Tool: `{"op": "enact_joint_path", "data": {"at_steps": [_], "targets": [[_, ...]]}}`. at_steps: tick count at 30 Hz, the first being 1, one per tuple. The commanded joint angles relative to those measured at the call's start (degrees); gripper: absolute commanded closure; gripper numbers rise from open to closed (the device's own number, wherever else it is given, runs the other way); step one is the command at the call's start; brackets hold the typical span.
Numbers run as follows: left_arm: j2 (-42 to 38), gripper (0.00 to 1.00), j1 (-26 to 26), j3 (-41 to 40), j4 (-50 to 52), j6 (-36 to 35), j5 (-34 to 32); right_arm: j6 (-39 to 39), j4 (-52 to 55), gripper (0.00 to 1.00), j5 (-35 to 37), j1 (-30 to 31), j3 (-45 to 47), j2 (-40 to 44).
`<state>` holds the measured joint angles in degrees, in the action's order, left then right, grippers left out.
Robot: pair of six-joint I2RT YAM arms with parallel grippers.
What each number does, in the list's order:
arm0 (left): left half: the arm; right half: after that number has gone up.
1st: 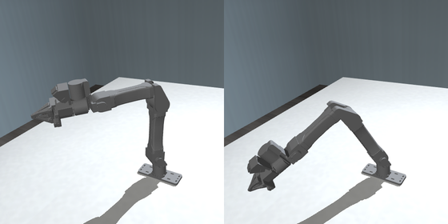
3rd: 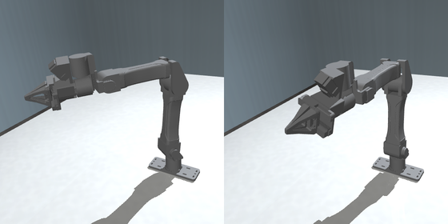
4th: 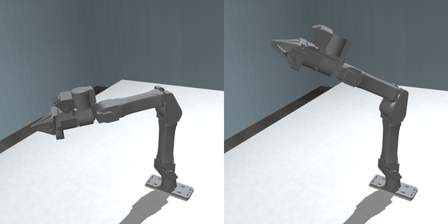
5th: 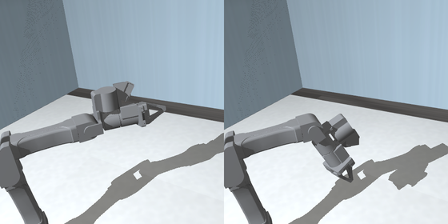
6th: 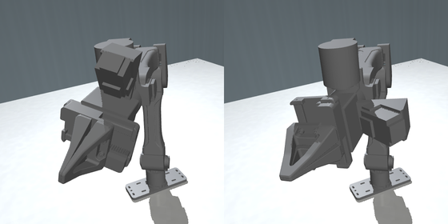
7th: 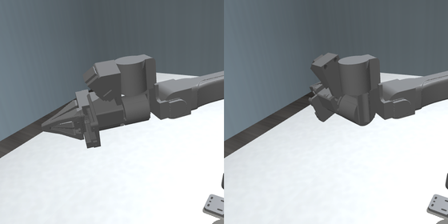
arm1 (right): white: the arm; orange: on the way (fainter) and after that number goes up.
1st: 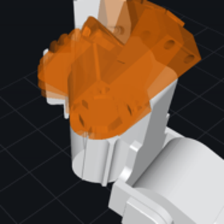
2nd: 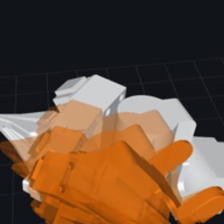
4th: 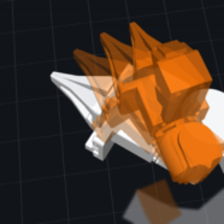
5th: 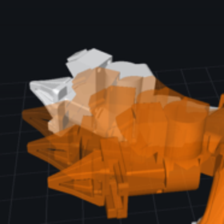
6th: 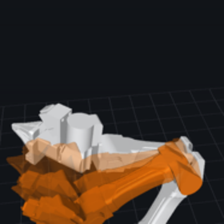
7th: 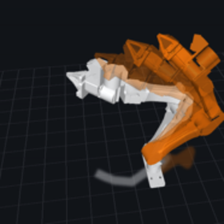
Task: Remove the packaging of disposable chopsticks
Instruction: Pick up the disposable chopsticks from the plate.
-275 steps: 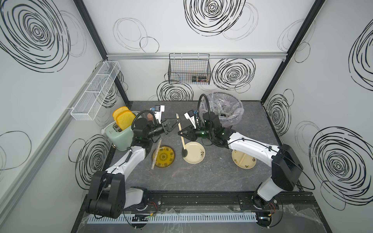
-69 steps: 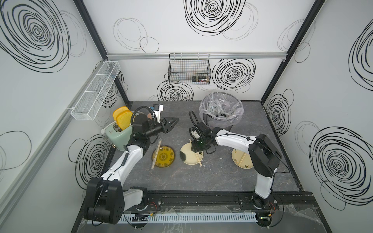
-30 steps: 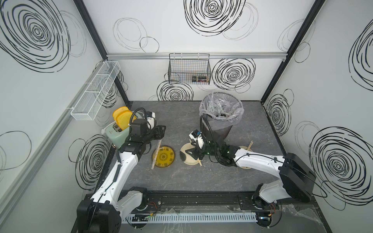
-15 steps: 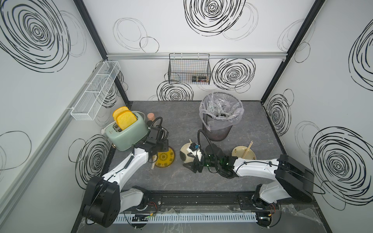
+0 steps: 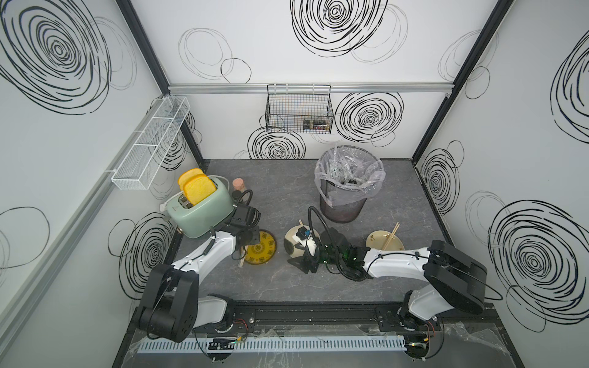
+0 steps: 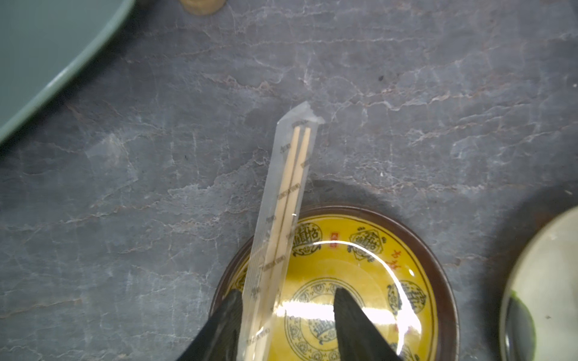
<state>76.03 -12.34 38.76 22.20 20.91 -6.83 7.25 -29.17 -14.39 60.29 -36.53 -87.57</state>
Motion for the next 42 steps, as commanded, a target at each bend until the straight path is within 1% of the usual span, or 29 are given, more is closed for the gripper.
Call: {"op": "enact_joint_path", "data": {"at_steps": [1, 10, 12, 14, 20, 24, 29, 31, 36, 42], "targets": [[0.77, 0.5, 0.28, -0.93, -2.15, 2.32, -0.46, -0.39, -1.15, 0.31, -0.02, 0.52, -1.43, -0.53], [2.87, 0.52, -0.87, -1.58, -3.68, 3.29, -0.14, -0.65, -0.71, 0.31, -0.06, 0.79, -1.87, -1.03], [3.5, 0.52, -1.48, -2.0, -4.43, 3.26, 0.11, -0.74, -0.72, 0.31, 0.01, 0.88, -1.81, -1.0], [4.11, 0.52, -2.11, -2.28, -5.02, 4.96, 0.63, -0.75, -0.74, 0.31, 0.11, 0.93, -1.85, -1.0], [3.98, 0.54, -4.97, -2.55, -6.11, 7.03, 2.82, -0.84, -0.64, 0.31, 0.07, 1.03, -2.14, -1.64], [3.25, 0.53, -5.2, -2.43, -5.52, 6.88, 1.97, -0.92, -0.54, 0.31, 0.18, 1.06, -2.23, -1.86], [4.26, 0.54, -5.07, -2.28, -4.94, 6.07, 0.17, -0.93, -0.54, 0.31, 0.18, 1.19, -2.31, -2.08], [4.56, 0.58, -5.1, -2.61, -5.47, 6.07, -0.06, -0.92, -0.54, 0.31, 0.15, 1.14, -2.31, -2.12], [4.74, 0.74, -5.11, -3.1, -6.37, 6.34, 0.06, -0.93, -0.46, 0.31, 0.38, 1.23, -2.31, -2.08], [4.75, 0.83, -5.05, -4.11, -7.41, 6.55, 0.05, -0.83, -0.66, 0.31, 0.07, 1.32, -2.36, -2.25]]}}
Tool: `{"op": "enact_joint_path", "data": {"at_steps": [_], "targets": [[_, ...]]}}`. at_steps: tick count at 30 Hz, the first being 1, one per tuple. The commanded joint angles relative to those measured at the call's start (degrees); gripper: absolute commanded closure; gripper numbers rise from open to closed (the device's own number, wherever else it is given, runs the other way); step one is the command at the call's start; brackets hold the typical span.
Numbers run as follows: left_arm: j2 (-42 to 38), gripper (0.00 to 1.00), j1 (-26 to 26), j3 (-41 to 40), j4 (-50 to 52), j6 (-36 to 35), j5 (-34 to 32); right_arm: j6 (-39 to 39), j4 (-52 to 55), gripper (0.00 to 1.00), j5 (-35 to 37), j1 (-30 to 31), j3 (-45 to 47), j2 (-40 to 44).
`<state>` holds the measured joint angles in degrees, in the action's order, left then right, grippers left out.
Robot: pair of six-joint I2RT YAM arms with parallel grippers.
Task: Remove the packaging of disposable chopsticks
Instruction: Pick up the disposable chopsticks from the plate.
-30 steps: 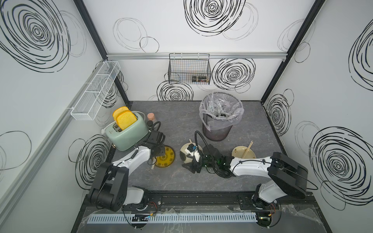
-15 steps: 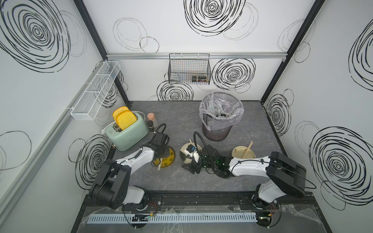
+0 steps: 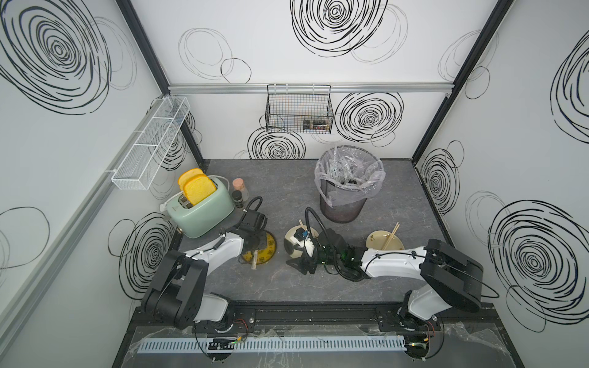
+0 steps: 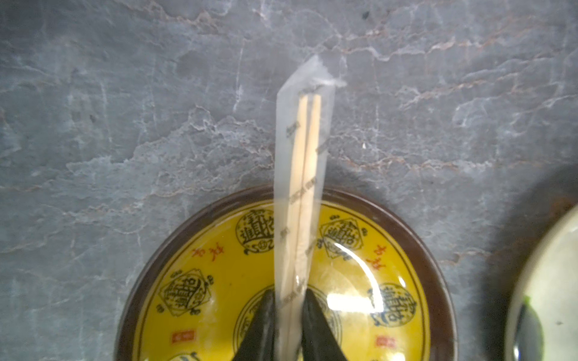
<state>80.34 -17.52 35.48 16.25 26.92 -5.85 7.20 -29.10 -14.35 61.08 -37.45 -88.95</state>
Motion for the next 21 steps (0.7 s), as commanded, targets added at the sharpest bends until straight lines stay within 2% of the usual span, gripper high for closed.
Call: {"op": "enact_joint_path", "data": {"at_steps": [1, 6, 9, 17, 21], "targets": [[0.33, 0.85, 0.16, -0.85, -1.56, 0.67, -0.92, -0.77, -0.69, 0.31, -0.06, 0.57, -1.48, -0.85], [-2.35, 0.94, -0.02, 0.07, -1.57, 0.36, 0.58, -1.05, 0.65, 0.31, 0.81, 0.46, -2.07, -0.93], [-5.96, 1.0, -0.2, 0.64, -2.7, -0.19, 3.67, -1.06, 2.12, 0.31, 1.08, 0.38, -2.73, -0.9], [-19.05, 1.0, -0.03, 3.41, -9.0, -2.01, 14.58, 2.3, 9.53, 0.31, 0.75, -0.75, -6.96, 4.81], [-20.9, 1.0, 0.4, 7.21, -13.51, -2.22, 18.9, 6.48, 16.52, 0.31, -0.74, -4.6, -10.59, 11.09]]}}
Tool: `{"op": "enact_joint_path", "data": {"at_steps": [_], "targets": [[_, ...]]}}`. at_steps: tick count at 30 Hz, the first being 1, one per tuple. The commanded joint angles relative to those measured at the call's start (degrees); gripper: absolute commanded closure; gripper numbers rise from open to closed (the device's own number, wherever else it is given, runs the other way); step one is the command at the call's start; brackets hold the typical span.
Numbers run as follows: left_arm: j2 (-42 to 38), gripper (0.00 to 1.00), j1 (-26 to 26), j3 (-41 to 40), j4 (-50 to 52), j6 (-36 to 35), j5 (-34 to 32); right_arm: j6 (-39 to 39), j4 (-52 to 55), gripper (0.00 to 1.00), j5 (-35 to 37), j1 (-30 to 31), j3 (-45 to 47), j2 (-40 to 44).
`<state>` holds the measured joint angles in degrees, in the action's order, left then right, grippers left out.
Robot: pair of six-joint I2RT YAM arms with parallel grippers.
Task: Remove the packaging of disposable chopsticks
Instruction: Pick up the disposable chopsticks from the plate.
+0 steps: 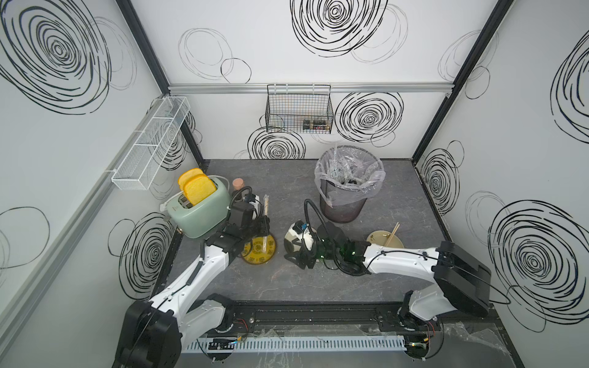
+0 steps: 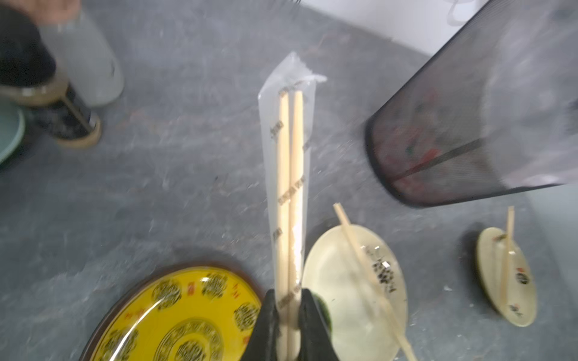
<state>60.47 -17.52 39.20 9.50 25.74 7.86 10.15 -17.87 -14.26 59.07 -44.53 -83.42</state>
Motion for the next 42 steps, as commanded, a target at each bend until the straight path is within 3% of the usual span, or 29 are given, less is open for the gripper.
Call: {"op": "enact_joint_path", "data": {"at_steps": [1, 7, 11, 18, 26, 30, 42], "targets": [[-0.86, 1.0, 0.58, 4.49, -8.17, -1.04, 6.6, 4.38, 6.29, 0.3, -1.34, -3.83, -3.94, 7.07], [2.59, 1.0, 1.68, 9.59, -19.46, -2.12, 16.53, 8.15, 6.74, 0.3, -7.16, -13.42, -4.71, 14.33], [4.39, 1.0, 2.9, 11.16, -26.08, -1.5, 23.11, 8.07, 7.48, 0.29, -8.81, -16.06, -7.39, 14.15], [2.43, 1.0, 6.46, 1.8, -41.24, 8.61, 30.01, 9.46, 3.0, 0.29, -13.08, -16.24, -10.56, 8.36], [3.3, 1.0, 6.86, 0.21, -48.16, 13.47, 33.43, 13.92, -1.91, 0.29, -19.3, -15.65, -17.35, -1.36], [4.32, 1.0, 6.99, -0.66, -51.8, 16.51, 34.91, 15.01, -4.0, 0.29, -19.09, -14.55, -18.44, -3.55], [4.4, 1.0, 6.72, -0.79, -51.82, 16.64, 34.85, 19.39, -8.8, 0.34, -22.02, -12.23, -19.14, -6.72]]}}
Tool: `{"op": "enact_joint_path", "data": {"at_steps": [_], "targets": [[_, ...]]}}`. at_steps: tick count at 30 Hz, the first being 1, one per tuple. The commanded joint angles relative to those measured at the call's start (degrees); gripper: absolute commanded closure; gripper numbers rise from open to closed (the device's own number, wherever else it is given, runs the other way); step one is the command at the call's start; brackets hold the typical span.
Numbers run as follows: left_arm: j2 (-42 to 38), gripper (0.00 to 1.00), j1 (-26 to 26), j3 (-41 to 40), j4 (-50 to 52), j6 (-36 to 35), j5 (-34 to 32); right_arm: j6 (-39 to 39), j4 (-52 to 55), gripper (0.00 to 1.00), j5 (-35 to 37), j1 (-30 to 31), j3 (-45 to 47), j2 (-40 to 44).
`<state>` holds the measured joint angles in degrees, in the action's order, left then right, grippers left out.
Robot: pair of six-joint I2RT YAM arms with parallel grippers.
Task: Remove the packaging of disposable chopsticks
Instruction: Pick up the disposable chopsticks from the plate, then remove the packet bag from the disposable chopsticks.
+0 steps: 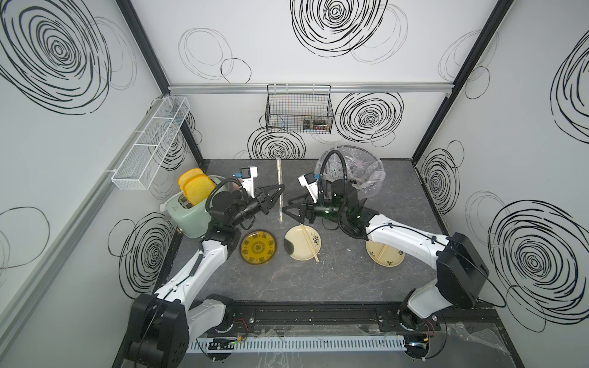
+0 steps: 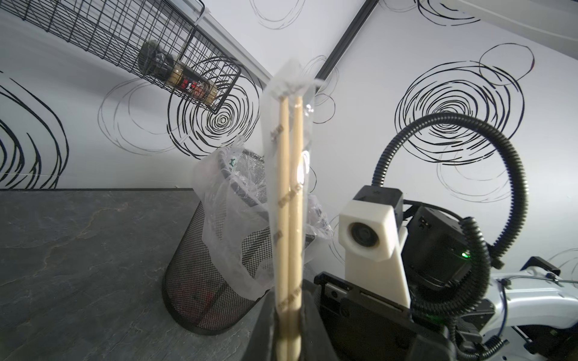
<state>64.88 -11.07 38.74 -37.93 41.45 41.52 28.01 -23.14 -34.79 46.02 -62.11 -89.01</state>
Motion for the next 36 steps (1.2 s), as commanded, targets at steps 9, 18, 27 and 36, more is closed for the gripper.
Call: {"op": "enact_joint_path", "data": {"at_steps": [9, 18, 27, 36], "targets": [[0.11, 1.0, 0.19, -0.18, -3.57, 0.32, 0.86, 2.8, -4.81, 0.56, -1.37, 1.56, -5.48, -5.51], [-0.25, 0.66, 0.27, 0.29, -0.83, -1.41, -0.22, 3.02, -4.98, 1.0, -1.34, 1.36, -4.21, -5.48], [-0.54, 0.45, 2.76, -0.41, -3.99, 0.44, 1.3, 3.39, -6.83, 1.0, -6.1, 1.59, 1.6, -2.89], [0.33, 0.45, 4.13, -1.04, -8.77, 3.15, 3.86, 1.89, -8.51, 1.0, -8.72, 3.5, 4.1, -1.65]]}}
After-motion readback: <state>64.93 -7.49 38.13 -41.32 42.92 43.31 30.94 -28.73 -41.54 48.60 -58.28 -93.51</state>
